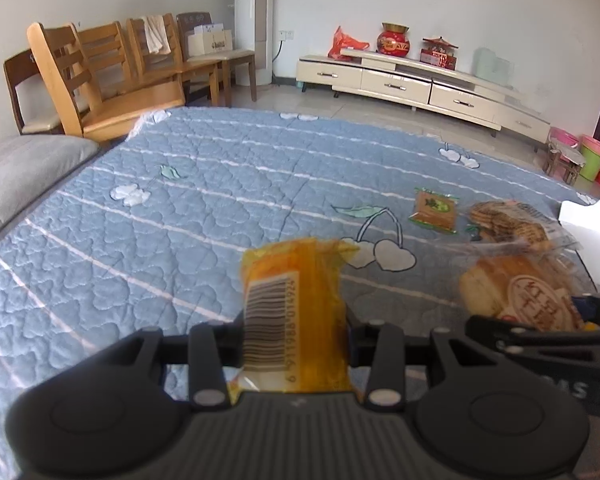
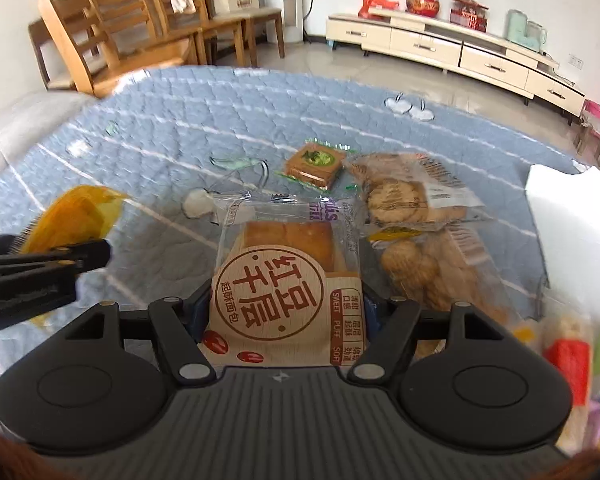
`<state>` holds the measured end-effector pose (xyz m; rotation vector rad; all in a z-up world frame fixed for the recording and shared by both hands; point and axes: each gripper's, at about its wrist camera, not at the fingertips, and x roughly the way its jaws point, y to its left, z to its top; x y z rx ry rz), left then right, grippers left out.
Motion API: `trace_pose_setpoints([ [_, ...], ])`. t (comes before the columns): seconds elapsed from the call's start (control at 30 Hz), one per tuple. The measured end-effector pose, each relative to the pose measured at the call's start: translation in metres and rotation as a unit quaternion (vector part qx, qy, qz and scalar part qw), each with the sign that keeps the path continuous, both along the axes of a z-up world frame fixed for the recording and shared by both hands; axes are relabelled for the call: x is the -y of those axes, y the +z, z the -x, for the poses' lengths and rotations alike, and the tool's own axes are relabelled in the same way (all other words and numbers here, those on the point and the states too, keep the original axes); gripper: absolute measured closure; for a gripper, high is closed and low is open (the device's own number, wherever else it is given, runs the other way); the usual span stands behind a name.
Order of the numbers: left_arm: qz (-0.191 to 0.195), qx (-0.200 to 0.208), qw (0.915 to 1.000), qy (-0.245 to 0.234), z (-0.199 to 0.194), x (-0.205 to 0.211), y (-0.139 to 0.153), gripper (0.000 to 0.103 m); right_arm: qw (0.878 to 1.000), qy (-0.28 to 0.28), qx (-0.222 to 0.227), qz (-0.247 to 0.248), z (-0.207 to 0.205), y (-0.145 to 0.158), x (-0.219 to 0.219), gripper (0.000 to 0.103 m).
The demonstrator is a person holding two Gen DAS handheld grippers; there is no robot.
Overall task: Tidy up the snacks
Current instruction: 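Carry the yellow packet with the left tool while the right tool carries the bread bag toward the tray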
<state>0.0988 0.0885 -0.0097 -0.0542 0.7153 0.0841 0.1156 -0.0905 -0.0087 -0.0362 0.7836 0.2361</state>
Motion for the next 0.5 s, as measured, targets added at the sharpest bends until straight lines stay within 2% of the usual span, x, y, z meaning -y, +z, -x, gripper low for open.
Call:
trace_pose_setpoints([
  [0.23,-0.006,0.018,0.9997,-0.017,0.032,0.016,0.021,0.063,0.999,-0.015,0.052,-0.002,0.054,0.042,0.021,0.016],
  [0.37,-0.004,0.027,0.9992,-0.029,0.050,0.028,0.032,0.063,0.997,-0.029,0.066,-0.007,0.085,0.059,0.042,0.016],
  [0.5,-0.009,0.035,0.9985,-0.041,0.066,0.041,0.042,0.063,0.995,-0.041,0.087,0.014,0.113,0.074,0.051,0.016],
])
